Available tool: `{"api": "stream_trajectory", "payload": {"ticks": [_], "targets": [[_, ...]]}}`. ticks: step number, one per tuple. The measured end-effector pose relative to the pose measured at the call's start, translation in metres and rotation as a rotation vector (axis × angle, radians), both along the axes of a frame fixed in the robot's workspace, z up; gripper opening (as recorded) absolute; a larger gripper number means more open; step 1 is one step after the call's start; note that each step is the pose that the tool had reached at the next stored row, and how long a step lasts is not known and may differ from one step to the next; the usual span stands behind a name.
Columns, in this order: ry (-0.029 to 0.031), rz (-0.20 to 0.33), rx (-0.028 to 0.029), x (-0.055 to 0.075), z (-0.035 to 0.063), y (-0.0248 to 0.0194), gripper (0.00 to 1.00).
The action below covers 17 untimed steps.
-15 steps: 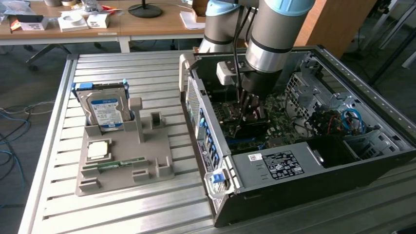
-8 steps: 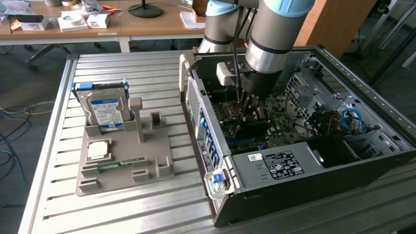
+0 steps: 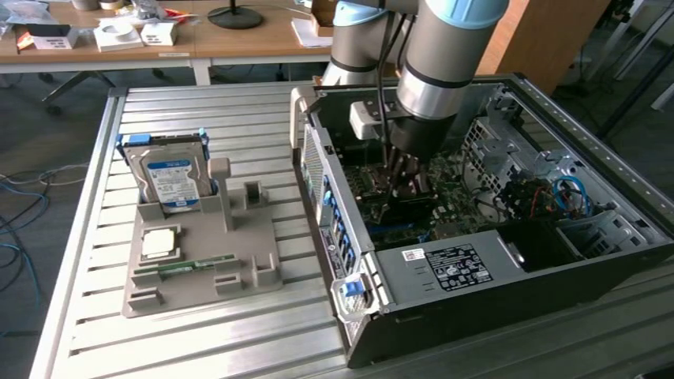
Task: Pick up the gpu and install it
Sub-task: 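Press down on the gpu until it lock into place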
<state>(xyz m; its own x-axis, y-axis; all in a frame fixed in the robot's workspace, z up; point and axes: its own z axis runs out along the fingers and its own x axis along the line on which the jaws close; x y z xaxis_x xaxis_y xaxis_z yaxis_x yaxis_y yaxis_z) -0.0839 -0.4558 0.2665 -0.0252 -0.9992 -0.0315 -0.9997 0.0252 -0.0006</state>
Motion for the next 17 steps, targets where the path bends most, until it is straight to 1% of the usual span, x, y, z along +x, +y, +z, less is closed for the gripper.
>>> {"api": "stream_trajectory", "payload": {"ticks": [17], "targets": [[0.0002,0.0,-0.0001,-0.0005,-0.0028,-0.0007,0.11]]}}
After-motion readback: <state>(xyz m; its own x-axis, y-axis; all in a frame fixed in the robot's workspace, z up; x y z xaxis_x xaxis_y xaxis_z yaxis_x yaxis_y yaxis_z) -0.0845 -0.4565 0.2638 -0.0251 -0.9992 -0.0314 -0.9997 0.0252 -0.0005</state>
